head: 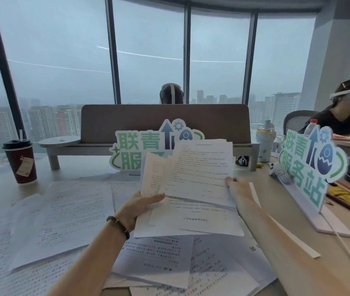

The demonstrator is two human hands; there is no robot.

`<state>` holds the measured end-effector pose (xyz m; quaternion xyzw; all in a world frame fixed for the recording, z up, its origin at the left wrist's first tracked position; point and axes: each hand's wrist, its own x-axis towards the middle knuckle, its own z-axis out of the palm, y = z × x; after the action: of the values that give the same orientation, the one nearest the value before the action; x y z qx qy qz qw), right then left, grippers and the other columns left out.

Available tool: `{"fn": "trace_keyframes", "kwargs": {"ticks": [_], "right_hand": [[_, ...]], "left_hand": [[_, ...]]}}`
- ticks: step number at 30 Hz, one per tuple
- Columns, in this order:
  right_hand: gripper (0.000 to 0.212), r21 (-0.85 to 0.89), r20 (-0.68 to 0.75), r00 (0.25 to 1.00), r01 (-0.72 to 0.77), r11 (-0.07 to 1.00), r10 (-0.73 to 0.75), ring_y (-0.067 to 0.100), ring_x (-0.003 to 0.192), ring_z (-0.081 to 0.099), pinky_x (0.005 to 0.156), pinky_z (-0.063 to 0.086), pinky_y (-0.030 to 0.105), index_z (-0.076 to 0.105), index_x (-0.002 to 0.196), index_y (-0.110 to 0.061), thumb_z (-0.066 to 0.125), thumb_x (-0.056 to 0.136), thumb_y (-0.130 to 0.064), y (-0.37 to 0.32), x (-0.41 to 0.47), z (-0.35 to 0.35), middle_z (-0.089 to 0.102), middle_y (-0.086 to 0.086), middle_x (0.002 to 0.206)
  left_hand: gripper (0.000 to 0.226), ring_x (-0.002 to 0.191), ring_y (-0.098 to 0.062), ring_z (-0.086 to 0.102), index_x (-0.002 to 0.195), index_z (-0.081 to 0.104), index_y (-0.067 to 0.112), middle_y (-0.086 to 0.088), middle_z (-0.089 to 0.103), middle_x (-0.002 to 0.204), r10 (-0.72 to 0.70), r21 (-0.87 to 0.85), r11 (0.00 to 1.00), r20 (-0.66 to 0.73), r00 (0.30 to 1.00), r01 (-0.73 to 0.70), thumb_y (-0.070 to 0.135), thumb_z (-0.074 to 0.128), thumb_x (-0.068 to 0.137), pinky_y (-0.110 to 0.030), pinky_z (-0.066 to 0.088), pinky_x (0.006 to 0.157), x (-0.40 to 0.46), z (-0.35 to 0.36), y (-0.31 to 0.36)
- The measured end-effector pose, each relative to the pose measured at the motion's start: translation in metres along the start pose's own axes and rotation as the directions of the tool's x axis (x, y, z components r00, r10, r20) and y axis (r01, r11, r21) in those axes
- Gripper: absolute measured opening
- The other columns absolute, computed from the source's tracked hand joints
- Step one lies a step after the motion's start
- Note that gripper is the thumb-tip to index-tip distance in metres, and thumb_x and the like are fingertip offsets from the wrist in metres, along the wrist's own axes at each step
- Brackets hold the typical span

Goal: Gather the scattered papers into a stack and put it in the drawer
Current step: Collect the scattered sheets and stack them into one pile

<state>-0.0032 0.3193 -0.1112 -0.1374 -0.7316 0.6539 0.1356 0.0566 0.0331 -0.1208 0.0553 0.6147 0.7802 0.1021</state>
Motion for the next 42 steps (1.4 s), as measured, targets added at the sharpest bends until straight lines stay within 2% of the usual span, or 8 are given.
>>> {"fn": "trace_keyframes", "kwargs": {"ticks": [7,10,14,21,29,33,36,42], "right_hand": [[0.025,0.110,-0.016,0.998,-0.060,0.992,0.063,0.037,0.096,0.067,0.090,0.055,0.054,0.059,0.075,-0.010,0.054,0.097,-0.021,0.009,0.004,0.002,0.070,0.017,0.097],[0.024,0.087,-0.037,0.998,-0.054,0.995,0.057,0.037,0.095,0.067,0.079,0.054,0.043,0.057,0.073,-0.011,0.055,0.095,-0.021,0.009,0.005,0.000,0.070,0.020,0.098],[0.022,0.089,0.001,0.998,-0.062,0.994,0.062,0.036,0.095,0.068,0.091,0.055,0.054,0.061,0.079,-0.010,0.053,0.096,-0.021,0.005,0.001,-0.001,0.071,0.016,0.097],[0.021,0.056,0.093,0.994,-0.064,0.996,0.059,0.036,0.096,0.068,0.087,0.055,0.047,0.061,0.084,-0.006,0.051,0.100,-0.015,-0.003,-0.011,0.001,0.071,0.017,0.100],[0.031,-0.089,0.206,0.979,0.006,0.996,0.013,0.033,0.089,0.070,0.078,0.053,0.038,0.065,0.097,0.005,0.053,0.100,-0.023,-0.003,-0.019,0.013,0.072,0.018,0.104],[0.020,-0.046,0.252,0.968,0.009,0.999,0.003,0.028,0.084,0.071,0.070,0.058,0.036,0.069,0.103,-0.004,0.056,0.099,-0.019,-0.004,-0.024,0.012,0.073,0.012,0.099],[0.018,-0.024,0.265,0.964,0.008,1.000,-0.001,0.033,0.088,0.073,0.082,0.060,0.046,0.070,0.098,-0.002,0.058,0.098,-0.015,-0.005,-0.021,0.007,0.075,0.015,0.096],[0.026,-0.086,0.322,0.947,0.005,0.996,0.023,0.032,0.095,0.072,0.092,0.056,0.048,0.070,0.105,-0.003,0.058,0.099,-0.026,-0.004,-0.018,0.007,0.075,0.013,0.103]], "left_hand": [[0.029,0.101,-0.042,0.069,0.120,0.062,0.001,-0.021,0.071,0.113,0.000,0.070,0.998,-0.092,0.996,0.007,0.000,0.062,0.091,-0.051,0.060,0.081,0.002,0.000,-0.003],[0.028,0.102,-0.043,0.067,0.120,0.061,0.001,-0.022,0.070,0.115,0.027,0.063,0.998,-0.172,0.985,-0.016,0.000,0.060,0.092,-0.049,0.060,0.080,0.005,-0.002,-0.003],[0.019,0.092,-0.037,0.068,0.111,0.063,0.005,-0.018,0.071,0.107,0.062,0.020,0.998,-0.252,0.966,-0.059,-0.001,0.057,0.094,-0.041,0.062,0.067,0.006,-0.002,-0.002],[0.027,0.102,-0.040,0.068,0.123,0.060,0.005,-0.018,0.070,0.116,0.083,-0.004,0.996,-0.371,0.925,-0.091,0.009,0.058,0.097,-0.054,0.056,0.087,0.008,-0.005,-0.002],[0.034,0.100,-0.037,0.070,0.125,0.062,0.005,-0.017,0.073,0.111,0.098,0.049,0.995,-0.329,0.939,-0.086,0.021,0.063,0.095,-0.055,0.057,0.087,0.003,0.000,0.000],[0.026,0.086,-0.027,0.074,0.114,0.066,0.012,-0.010,0.077,0.098,0.094,0.035,0.996,-0.308,0.947,-0.088,0.030,0.052,0.101,-0.038,0.062,0.065,-0.001,0.005,0.004],[0.028,0.072,-0.017,0.075,0.104,0.067,0.021,0.000,0.078,0.083,0.093,0.045,0.996,-0.297,0.950,-0.083,0.038,0.045,0.103,-0.027,0.058,0.054,-0.003,0.006,0.007],[0.030,0.087,-0.020,0.075,0.113,0.066,0.019,-0.002,0.077,0.099,0.105,0.006,0.994,-0.273,0.956,-0.107,0.040,0.051,0.100,-0.032,0.061,0.065,-0.005,0.007,0.009]]}}
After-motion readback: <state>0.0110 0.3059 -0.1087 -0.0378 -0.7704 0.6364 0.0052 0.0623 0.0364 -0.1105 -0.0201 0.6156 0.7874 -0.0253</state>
